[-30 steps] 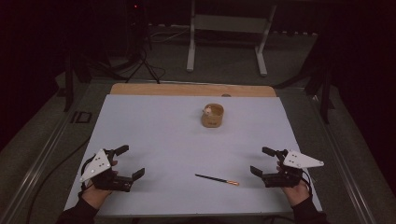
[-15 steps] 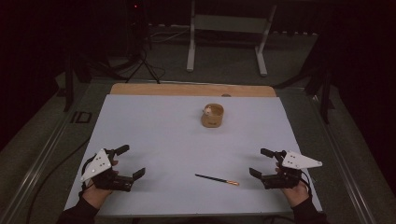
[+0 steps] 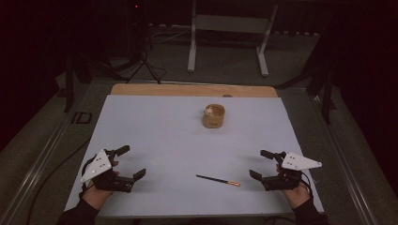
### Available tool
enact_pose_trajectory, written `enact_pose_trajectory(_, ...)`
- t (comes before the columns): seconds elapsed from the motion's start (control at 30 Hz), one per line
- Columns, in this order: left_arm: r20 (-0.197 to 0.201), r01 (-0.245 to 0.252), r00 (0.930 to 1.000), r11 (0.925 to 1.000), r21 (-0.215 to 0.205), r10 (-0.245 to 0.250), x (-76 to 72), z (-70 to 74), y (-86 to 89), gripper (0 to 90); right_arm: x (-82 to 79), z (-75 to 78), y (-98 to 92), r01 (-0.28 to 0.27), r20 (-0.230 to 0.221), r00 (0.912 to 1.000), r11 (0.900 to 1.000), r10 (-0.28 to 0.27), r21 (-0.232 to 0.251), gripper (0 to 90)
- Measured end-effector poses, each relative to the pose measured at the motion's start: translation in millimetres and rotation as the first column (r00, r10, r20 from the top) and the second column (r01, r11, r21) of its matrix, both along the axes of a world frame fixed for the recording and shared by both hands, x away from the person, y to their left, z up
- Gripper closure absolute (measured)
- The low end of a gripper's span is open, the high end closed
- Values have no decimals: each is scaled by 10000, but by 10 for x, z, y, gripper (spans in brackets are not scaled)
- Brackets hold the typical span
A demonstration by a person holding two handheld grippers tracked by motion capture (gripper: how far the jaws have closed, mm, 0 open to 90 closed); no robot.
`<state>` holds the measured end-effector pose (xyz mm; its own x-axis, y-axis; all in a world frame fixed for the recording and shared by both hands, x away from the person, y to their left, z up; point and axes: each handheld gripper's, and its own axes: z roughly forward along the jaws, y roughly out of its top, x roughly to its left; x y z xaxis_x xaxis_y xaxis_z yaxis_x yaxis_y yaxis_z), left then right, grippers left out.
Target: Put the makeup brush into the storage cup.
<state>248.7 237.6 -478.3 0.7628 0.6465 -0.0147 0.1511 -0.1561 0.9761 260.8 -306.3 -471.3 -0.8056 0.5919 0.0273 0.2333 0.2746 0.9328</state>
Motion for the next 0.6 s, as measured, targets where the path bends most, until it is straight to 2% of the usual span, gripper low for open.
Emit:
enact_pose_trajectory(0.17, 1, -16, 10000, 10000, -1, 16, 6, 7, -10, 12, 13, 31, -27, 184, -73, 9998, 9998, -183, 34, 134)
enact_pose_trajectory(0.27, 39, -46, 10000, 10000, 11, 46, 4, 12, -3, 12, 31, 105, -69, 510, -141, 9986, 9986, -507, 161, 136)
enact_pose_trajectory(0.37, 61, -53, 10000, 10000, 33, 53, 0, 15, 1, 12, 56, 204, -103, 587, -331, 9978, 9975, -574, 386, 141)
enact_pose_trajectory(0.6, 50, -53, 10000, 10000, -11, 54, 3, 16, 5, 12, 99, 414, -73, 51, -647, 9979, 10000, -54, -40, 146)
